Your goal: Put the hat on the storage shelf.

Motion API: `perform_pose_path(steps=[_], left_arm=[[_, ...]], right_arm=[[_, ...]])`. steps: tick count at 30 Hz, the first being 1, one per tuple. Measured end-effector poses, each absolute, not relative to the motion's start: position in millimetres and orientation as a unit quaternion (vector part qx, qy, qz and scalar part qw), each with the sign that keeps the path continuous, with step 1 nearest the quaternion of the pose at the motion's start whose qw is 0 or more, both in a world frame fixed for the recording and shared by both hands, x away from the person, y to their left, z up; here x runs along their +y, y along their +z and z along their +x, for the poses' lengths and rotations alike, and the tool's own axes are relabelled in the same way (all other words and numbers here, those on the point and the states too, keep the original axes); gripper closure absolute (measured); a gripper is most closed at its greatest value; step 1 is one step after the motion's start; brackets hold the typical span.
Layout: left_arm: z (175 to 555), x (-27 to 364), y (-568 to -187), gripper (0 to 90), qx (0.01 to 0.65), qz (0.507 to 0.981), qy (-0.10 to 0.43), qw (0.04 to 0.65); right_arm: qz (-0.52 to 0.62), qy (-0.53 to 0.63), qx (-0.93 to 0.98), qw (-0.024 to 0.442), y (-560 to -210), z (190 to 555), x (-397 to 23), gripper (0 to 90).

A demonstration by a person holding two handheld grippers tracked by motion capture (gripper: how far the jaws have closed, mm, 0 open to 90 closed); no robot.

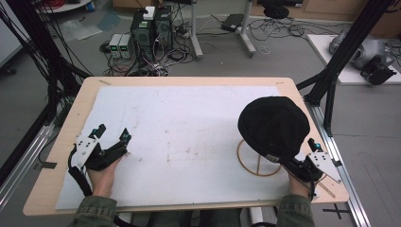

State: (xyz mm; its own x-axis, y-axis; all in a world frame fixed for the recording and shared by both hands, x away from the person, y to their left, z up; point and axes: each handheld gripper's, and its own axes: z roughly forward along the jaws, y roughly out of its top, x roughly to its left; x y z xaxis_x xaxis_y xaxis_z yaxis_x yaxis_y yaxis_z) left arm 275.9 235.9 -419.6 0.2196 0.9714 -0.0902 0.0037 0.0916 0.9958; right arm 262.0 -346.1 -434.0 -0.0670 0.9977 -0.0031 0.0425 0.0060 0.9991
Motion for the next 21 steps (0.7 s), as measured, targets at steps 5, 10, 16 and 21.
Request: perform_pose_path(steps=[5,10,16,21], left_arm=[[268.4,243.7,-427.3,17.2,0.481,0.521,0.435,0.555],[258.9,252.3,-437.5,17.2,0.490,0.507,0.463,0.537],[257.9,262.7,-447.3,17.4,0.520,0.512,0.448,0.516],[257.4,266.4,-445.7,17.5,0.519,0.511,0.443,0.523]], right_arm=[[0.492,0.504,0.529,0.474,-434.1,262.1,-345.5,5.5],[0.490,0.503,0.531,0.475,-434.0,261.5,-345.7,5.5],[0.494,0.504,0.528,0.474,-434.3,261.1,-347.2,5.5],[0.492,0.503,0.529,0.474,-434.3,261.8,-345.7,5.5]])
